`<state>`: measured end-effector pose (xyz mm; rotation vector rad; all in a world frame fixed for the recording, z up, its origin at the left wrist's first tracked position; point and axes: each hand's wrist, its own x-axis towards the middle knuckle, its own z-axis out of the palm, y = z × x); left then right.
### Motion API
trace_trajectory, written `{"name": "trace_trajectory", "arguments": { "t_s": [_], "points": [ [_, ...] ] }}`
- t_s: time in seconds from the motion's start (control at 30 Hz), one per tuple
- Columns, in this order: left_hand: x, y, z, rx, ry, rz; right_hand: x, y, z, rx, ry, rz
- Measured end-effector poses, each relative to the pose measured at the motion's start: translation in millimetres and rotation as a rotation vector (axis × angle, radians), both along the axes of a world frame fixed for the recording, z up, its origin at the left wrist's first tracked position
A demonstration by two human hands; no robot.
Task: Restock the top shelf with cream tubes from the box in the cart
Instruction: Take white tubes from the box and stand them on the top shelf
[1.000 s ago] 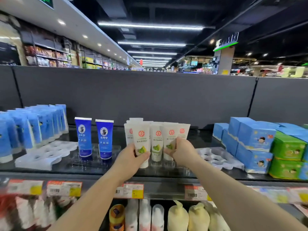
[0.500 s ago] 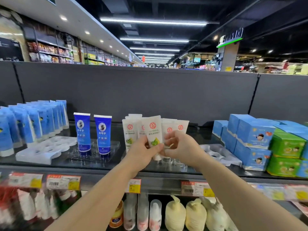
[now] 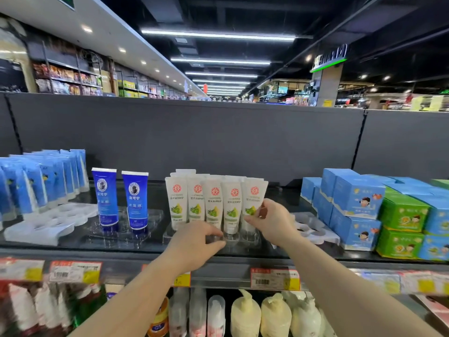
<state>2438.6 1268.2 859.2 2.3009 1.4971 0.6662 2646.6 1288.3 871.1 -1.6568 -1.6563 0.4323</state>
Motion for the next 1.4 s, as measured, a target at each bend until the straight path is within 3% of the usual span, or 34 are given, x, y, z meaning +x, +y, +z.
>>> {"name": "trace_trajectory", "arguments": {
  "t_s": [0.23,0.53,0.8,0.93,1.13,1.3,1.4],
  "points": [
    [0.5,0.5,-3.6,0.022,0.009,0.011,7.3,13.5,7.3,-0.144,-0.229,0.024],
    [0.8,-0.6,1.4,-0.003,0.021,-0.009,9.7,16.5,5.4,-0.196,-0.209,0.058],
    [1.3,-2.8,13.5,-0.027,-0.08,0.02,5.8,-11.1,9.5,-0.044,-0.278,-0.19],
    [-5.0,-13.9,16.5,0.035,-0.158,0.051,-17.6,-38.9,13.9,0.039,-0.333,-0.178],
    [-73.3,-54.3,18.3,0.125,-0.181,0.096,-112.3,-71.8,14.0,0.072,-0.383,0.017],
    [-210.9,-102.9,1.5,0.09,-0.087,0.274,-251.6,-96.4,-4.5,0.078,-0.351,0.203],
    [-309.3,-138.2,-7.4,0.063,0.072,0.39,-352.1,-118.5,-16.8,0.079,-0.391,0.293]
  ]
}}
